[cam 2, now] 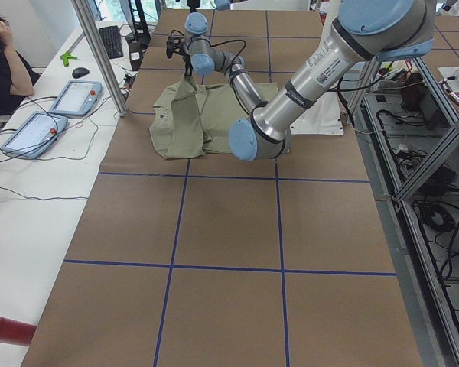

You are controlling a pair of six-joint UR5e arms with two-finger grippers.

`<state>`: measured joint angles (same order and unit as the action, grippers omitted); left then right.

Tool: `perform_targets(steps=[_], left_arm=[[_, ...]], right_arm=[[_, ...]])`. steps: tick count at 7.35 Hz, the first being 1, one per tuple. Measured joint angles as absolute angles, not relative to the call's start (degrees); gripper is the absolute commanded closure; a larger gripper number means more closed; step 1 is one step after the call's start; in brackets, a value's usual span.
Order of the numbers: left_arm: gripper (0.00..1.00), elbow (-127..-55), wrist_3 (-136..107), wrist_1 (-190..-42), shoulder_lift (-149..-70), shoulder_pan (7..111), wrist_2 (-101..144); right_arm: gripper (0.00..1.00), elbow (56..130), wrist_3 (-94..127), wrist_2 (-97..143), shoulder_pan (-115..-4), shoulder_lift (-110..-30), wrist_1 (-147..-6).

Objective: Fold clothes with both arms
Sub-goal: 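Carry the sleeve across the chest with the left gripper and release it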

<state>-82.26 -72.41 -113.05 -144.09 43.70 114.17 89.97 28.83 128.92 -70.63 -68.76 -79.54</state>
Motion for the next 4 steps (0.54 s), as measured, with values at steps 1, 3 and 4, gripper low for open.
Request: perform_targets(steps=[1, 3, 4], left_arm=[[1.0, -77.02, -73.38, -116.31, -146.9, 41.13, 111.41], [1.0, -68.51, -74.17, -124.82, -149.06, 37.04, 108.8], [1.0, -66.31, -74.29, -127.58, -149.58, 35.35, 107.96]], right_arm=[[0.0, 89.96, 28.59, 128.99, -70.77, -69.11, -79.47], [0.0, 89.94, 28.49, 129.02, -70.83, -69.38, -79.38], [0.0, 89.92, 28.48, 129.02, -70.83, -69.41, -79.35]])
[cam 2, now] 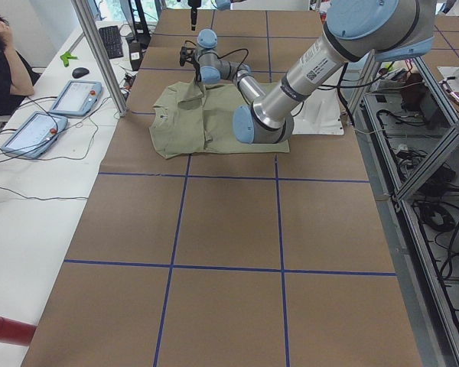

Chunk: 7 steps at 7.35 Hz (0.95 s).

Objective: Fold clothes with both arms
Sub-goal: 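Carry the sleeve across the chest with the left gripper and release it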

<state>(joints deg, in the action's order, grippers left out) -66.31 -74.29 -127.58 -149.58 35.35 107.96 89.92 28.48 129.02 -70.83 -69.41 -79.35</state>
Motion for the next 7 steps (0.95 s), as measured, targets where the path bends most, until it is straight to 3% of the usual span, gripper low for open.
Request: perform_targets(steps=[2, 3, 7], left_arm=[[0.97, -62.07, -74.41, -129.58, -152.31, 31.94, 104.45], [0.01, -60.76, -74.45, -130.45, -153.11, 30.94, 103.45], [0.0, -61.07, -72.62, -128.54, -153.29, 29.43, 101.89]], right_arm=[[0.0, 89.91, 28.48, 128.94, -70.84, -69.38, -79.27], [0.0, 89.91, 28.48, 128.89, -70.84, -69.36, -79.22], [0.0, 89.68, 28.87, 128.55, -70.43, -68.89, -78.97]])
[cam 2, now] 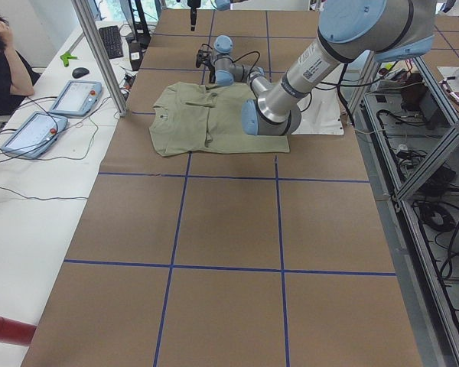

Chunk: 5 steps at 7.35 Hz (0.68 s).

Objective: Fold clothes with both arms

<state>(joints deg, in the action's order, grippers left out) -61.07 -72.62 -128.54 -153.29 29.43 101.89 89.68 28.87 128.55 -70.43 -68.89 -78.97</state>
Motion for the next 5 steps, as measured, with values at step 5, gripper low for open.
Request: perform_targets(steps=[5], left_arm=[[0.0, -72.99, -56.26, -112.6, -144.29, 40.2, 113.97]], right_arm=[[0.01, 90.32, 45.41, 126.55, -61.55, -61.77, -78.14]])
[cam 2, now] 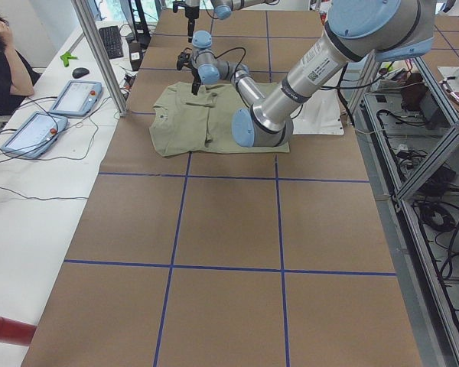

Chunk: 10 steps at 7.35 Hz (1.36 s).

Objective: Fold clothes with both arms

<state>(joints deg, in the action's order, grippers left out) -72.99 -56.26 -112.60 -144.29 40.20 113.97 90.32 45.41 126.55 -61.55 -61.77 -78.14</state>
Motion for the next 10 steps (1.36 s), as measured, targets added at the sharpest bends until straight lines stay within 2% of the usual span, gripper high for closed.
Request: perform_targets(steps=[3, 5, 7, 8, 9, 10], left_arm=[[0.0, -79.43, -42.7, -111.96, -133.15, 47.86, 118.86], [0.0, -80.86, -36.75, -112.01, -129.86, 52.19, 123.21], [0.0, -81.06, -33.9, -112.17, -128.57, 53.63, 125.1], [0.0, -81.06, -33.41, -112.31, -128.4, 53.89, 125.31], [0.0, -81.05, -32.67, -112.37, -128.32, 54.06, 125.45], [0.0, -81.04, -31.72, -112.4, -128.28, 54.21, 125.62]], right_arm=[[0.0, 91.82, 57.52, 117.92, -51.86, -57.95, -77.67], [0.01, 91.57, 59.82, 107.33, -43.18, -50.41, -89.72], [0.08, 87.08, 60.12, 99.25, -36.71, -44.54, -94.97], [0.17, 82.96, 60.15, 96.22, -34.53, -41.57, -95.47], [0.21, 79.77, 59.95, 93.72, -32.92, -39.75, -95.44], [0.23, 77.94, 59.29, 92.19, -31.98, -38.91, -95.08]])
